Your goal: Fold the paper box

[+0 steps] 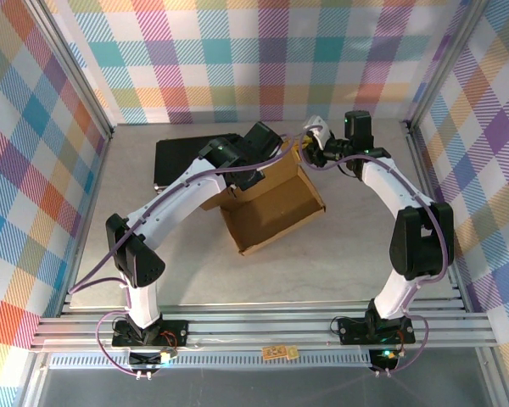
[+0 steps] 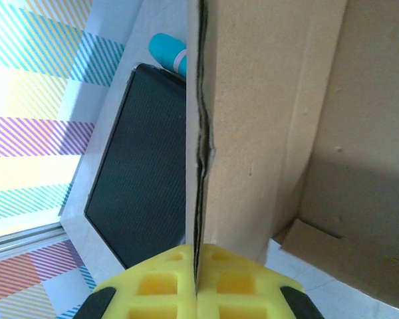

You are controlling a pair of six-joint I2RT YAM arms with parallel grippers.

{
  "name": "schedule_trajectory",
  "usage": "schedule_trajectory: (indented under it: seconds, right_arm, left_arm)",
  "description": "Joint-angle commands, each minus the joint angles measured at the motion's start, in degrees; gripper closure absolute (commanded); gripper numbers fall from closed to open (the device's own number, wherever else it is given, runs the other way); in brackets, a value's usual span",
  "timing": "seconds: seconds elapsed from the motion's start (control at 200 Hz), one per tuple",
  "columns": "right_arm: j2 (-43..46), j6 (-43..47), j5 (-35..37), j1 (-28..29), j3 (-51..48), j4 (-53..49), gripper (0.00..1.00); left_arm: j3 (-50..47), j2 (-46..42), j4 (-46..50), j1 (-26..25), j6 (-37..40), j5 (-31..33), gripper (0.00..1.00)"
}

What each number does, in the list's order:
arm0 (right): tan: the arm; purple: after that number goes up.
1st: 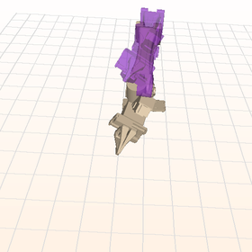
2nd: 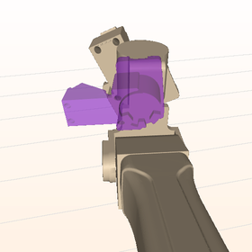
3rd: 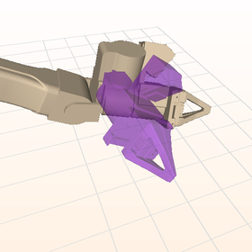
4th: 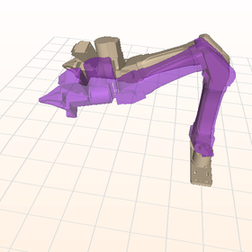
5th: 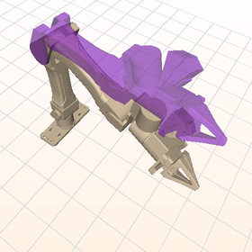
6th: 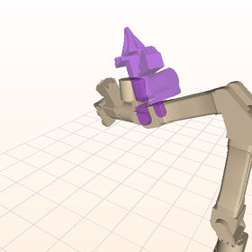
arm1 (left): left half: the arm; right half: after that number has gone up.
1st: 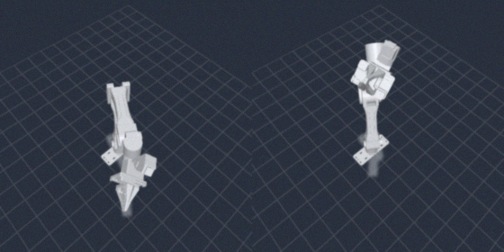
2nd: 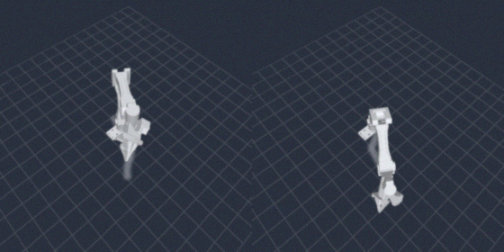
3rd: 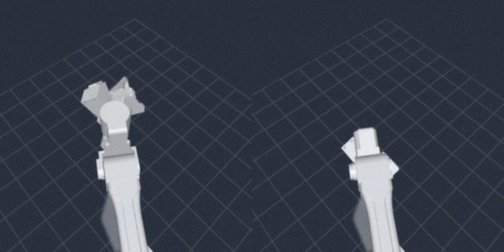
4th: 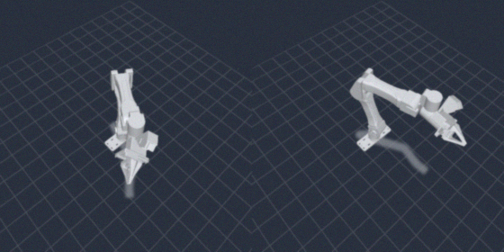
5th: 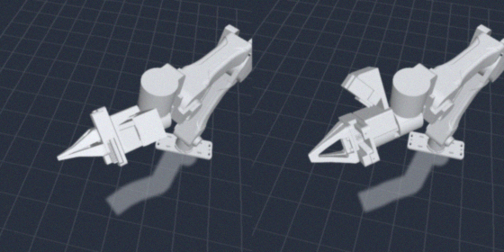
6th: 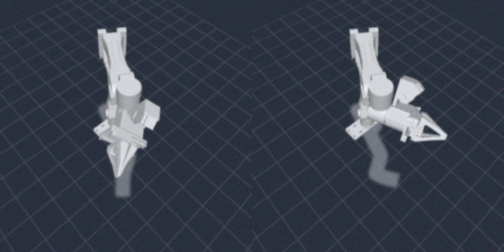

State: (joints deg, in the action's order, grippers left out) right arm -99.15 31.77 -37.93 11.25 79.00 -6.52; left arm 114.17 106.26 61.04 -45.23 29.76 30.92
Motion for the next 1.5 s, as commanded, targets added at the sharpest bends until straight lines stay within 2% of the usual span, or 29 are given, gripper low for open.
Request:
schedule_trajectory:
  seconds: [0.0, 0.07, 0.095, 0.15, 0.185, 0.23, 0.28, 0.485, 0.625, 0.74, 0.95, 1.1, 1.215, 1.345, 1.415, 1.495]
  right_arm:
    - [2.90, -0.41, 0.01, 0.33, -1.97, 0.31, 0.88]
    - [3.54, -0.14, 0.31, 0.35, -2.62, -0.46, 1.00]
    - [3.74, 0.02, 0.53, 0.28, -2.99, -0.59, 1.00]
    - [4.60, 0.03, 1.05, 0.11, -4.15, -0.21, 1.00]
    - [4.98, -0.40, 0.87, -0.27, -4.71, 0.07, 1.00]
    - [5.53, -1.25, 0.24, -1.05, -5.40, 0.22, 1.00]
    - [6.09, -1.57, -0.67, -1.93, -5.87, -0.49, 1.00]
    - [8.32, -1.46, -2.36, -4.95, -7.87, -3.99, 1.00]
    - [8.48, -0.68, -3.61, -6.26, -9.11, -6.25, 1.00]
    - [8.65, -1.02, -3.81, -7.07, -10.05, -5.95, 1.00]
    - [7.32, -0.83, -3.83, -7.37, -9.11, -6.73, 1.00]
    - [6.09, -0.76, -3.91, -7.36, -7.92, -7.20, 1.00]
    - [5.16, -0.71, -4.15, -7.43, -7.12, -7.49, 1.00]
    - [4.26, -0.91, -4.59, -7.43, -6.40, -7.44, 1.00]
    - [3.85, -1.22, -4.56, -7.43, -6.10, -7.21, 1.00]
    - [3.41, -1.83, -4.45, -7.42, -5.89, -6.66, 1.00]
  left_arm:
    - [0.74, -1.67, -1.27, -0.17, -1.71, -0.36, 1.00]
    - [1.80, -1.89, -1.51, 0.25, -5.07, -0.80, 0.99]
    - [2.27, -2.05, -1.58, 0.48, -7.10, -1.05, 0.90]
    - [2.97, -2.80, -1.77, 1.61, -12.29, -1.82, 0.58]
    - [2.79, -3.82, -2.23, 2.61, -15.37, -2.35, 0.43]
    - [1.78, -5.61, -2.71, 4.27, -19.45, -3.53, 0.32]
    - [-0.14, -8.00, -3.18, 6.57, -22.56, -6.70, 0.28]
    - [-17.20, -19.93, -7.78, 16.39, -28.58, -14.63, 0.25]
    - [-33.13, -27.85, -16.65, 24.84, -28.86, -26.82, 0.26]
    - [-40.03, -28.79, -23.47, 30.37, -28.65, -36.41, 0.27]
    - [-39.94, -21.60, -30.05, 31.08, -24.67, -43.15, 0.30]
    - [-37.71, -17.04, -33.96, 31.08, -24.36, -42.17, 0.30]
    - [-34.07, -13.06, -32.64, 31.03, -23.15, -42.09, 0.30]
    - [-33.87, -12.26, -33.92, 31.01, -22.39, -41.74, 0.30]
    - [-33.27, -11.49, -33.56, 30.99, -22.44, -44.37, 0.33]
    - [-32.55, -10.60, -32.50, 30.58, -23.10, -45.78, 0.42]
